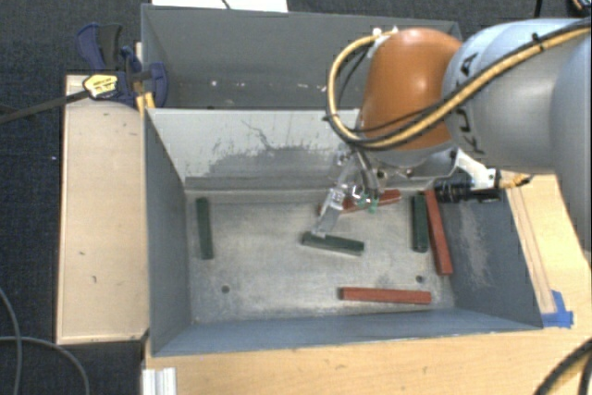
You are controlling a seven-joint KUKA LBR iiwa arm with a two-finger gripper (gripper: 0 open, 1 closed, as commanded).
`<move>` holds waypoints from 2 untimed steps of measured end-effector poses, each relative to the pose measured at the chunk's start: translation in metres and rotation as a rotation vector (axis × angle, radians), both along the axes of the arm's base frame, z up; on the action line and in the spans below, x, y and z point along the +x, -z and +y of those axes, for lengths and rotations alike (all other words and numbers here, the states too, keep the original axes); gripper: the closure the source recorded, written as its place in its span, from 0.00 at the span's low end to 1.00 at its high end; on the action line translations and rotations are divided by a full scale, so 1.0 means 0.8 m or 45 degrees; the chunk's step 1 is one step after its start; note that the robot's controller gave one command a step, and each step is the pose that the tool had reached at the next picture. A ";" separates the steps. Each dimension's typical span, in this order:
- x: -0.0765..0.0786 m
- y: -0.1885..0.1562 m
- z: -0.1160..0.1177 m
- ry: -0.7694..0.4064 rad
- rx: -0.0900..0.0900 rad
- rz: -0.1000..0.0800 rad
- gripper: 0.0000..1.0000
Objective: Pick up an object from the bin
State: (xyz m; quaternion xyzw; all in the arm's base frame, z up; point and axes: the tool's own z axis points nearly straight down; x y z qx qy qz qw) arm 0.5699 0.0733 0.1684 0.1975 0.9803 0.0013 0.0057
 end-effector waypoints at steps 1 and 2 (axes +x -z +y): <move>-0.031 0.101 -0.062 0.090 -0.003 0.024 0.00; -0.003 0.123 -0.038 0.008 0.000 0.008 0.00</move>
Offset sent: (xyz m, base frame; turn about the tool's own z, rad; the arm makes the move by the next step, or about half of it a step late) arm -0.0222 -0.0458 -0.0763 0.0639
